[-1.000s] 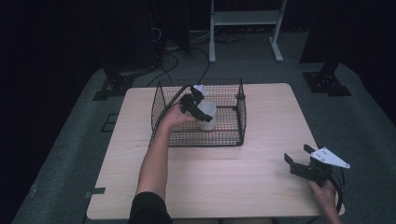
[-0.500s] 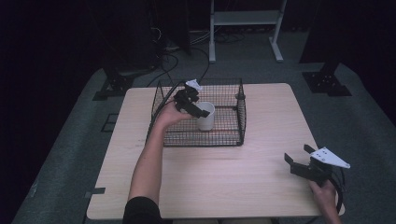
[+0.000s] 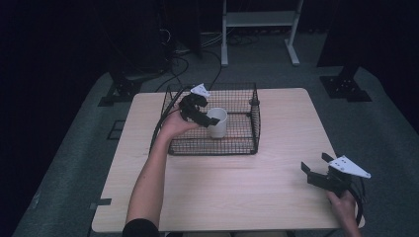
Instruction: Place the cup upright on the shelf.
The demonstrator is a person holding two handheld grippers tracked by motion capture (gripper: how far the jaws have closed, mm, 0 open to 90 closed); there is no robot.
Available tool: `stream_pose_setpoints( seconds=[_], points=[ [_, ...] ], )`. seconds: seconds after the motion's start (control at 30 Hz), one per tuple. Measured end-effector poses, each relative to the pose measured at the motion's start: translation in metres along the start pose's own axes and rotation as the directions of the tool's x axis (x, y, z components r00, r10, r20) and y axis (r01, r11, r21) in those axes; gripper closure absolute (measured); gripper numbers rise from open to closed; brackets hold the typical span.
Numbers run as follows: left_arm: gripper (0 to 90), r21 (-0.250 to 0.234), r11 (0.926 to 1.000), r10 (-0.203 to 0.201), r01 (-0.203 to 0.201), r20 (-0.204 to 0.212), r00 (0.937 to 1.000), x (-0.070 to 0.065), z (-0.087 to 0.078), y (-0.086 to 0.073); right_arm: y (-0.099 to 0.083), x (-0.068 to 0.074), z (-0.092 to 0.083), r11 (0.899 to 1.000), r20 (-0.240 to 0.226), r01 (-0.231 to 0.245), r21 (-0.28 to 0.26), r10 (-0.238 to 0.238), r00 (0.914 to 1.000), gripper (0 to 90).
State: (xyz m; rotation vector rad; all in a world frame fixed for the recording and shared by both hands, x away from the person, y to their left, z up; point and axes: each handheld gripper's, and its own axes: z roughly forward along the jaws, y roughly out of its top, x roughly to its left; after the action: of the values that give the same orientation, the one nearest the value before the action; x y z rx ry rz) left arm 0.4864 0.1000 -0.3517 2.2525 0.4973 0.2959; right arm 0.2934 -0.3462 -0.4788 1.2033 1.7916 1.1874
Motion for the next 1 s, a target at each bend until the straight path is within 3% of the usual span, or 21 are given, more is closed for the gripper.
stream_pose_setpoints(
  seconds=[0.8, 1.0],
  points=[
    [7.8, -0.097, 0.9953, -0.002, -0.002, -0.037, 0.9993, -0.041, -0.040, -0.027, 0.000, 0.000, 0.000, 1.000, 0.004, -0.001, 0.002, 0.001, 1.0000, 13.0],
    [7.8, -0.092, 0.9958, -0.009, 0.006, -0.040, 0.9992, -0.048, -0.045, -0.036, 0.000, 0.000, 0.000, 1.000, 0.004, 0.001, 0.002, -0.001, 1.0000, 13.0]
  ],
)
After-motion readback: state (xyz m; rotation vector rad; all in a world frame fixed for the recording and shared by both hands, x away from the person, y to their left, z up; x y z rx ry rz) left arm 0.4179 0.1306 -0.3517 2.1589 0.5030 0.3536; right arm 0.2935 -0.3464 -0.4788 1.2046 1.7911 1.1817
